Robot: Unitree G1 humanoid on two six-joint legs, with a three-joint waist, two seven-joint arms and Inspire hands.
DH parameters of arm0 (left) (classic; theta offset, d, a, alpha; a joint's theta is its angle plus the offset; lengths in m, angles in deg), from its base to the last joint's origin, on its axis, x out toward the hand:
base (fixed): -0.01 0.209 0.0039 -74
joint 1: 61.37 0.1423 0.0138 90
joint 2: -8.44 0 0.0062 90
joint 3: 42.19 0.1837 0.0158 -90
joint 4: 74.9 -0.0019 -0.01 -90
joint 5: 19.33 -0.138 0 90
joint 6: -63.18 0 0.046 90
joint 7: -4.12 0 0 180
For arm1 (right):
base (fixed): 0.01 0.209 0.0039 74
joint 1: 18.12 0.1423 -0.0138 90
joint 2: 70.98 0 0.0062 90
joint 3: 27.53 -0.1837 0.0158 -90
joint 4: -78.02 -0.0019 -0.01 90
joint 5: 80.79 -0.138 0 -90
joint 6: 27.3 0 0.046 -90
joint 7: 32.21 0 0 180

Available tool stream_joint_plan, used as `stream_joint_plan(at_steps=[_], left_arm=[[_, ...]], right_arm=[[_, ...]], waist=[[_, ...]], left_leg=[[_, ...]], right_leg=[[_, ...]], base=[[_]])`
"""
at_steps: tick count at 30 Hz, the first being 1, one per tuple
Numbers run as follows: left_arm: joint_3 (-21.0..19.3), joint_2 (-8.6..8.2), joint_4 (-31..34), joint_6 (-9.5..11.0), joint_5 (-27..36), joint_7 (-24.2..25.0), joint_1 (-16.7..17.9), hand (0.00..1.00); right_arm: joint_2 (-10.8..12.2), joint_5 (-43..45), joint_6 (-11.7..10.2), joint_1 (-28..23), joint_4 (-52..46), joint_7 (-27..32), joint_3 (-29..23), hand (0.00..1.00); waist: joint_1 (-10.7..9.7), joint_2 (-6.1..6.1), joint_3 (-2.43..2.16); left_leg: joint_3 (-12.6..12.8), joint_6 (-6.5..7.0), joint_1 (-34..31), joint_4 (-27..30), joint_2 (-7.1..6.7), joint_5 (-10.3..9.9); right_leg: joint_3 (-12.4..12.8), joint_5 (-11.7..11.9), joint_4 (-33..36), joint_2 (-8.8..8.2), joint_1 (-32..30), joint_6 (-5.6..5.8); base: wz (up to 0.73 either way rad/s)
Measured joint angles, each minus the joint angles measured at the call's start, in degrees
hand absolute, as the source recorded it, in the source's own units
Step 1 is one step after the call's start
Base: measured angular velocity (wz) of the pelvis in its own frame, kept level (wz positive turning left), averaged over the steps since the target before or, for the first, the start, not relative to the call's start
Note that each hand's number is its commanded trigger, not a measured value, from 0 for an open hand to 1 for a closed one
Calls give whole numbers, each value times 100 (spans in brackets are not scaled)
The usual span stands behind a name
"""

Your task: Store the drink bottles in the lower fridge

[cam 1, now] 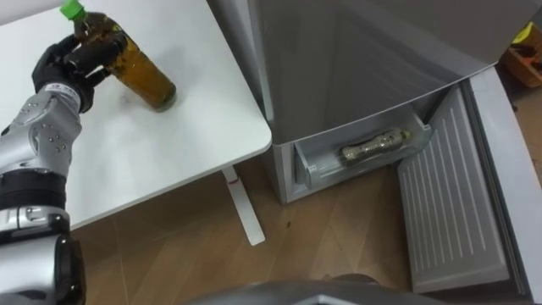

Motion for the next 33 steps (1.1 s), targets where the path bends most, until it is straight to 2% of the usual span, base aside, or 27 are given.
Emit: stream_joint_plan(at_steps=[10, 13, 19, 24, 27, 30, 33], left_arm=[[9, 19, -168, -5, -4, -10, -119, 100], [10, 19, -176, -6, -3, -11, -119, 100], [9, 19, -174, -5, 2, -15, -122, 100], [11, 4, -145, -4, 9, -25, -128, 100], [142, -23, -47, 4, 5, -106, -128, 100], [176, -136, 0, 72, -2, -129, -125, 100], [178, -398, 436, 74, -10, -165, -27, 100]], right_arm=[[3, 74, -6, -2, 20, 21, 0, 0], [13, 74, -8, -2, 33, 51, 0, 0], [22, 70, -10, 1, 36, 55, 3, 0], [40, 61, -16, 44, 89, 48, 4, 0], [49, 64, -19, 98, 141, 48, 44, 0], [61, 62, -48, 211, 132, 46, 71, 0], [64, 50, -153, 301, 99, 60, 81, 0]], waist=[[-15, -8, 15], [-16, -35, 33], [-13, -69, 27], [-14, -81, 30], [-29, -79, 32], [-8, -79, 34], [73, -75, 33]], left_leg=[[-3, 0, -42, 2, 0, 0], [-5, 0, -54, 7, 0, 0], [-5, 0, -56, 28, 4, 0], [-56, 3, -80, 88, 10, -4], [-143, 6, -104, 131, 11, -9], [-213, 7, -117, 128, 8, -8], [-330, 6, -186, 153, 3, -5]], right_leg=[[-1, 0, 0, 1, -10, 0], [-2, 0, 0, 1, -21, 0], [-4, 1, 2, 1, -19, -1], [-29, 1, 1, 1, -17, -1], [-97, 2, 2, 0, 16, -3], [-170, 3, 2, 0, 42, -3], [-253, 3, -12, 1, 43, -4]], base=[[0], [0], [0], [3], [11], [11], [15]])
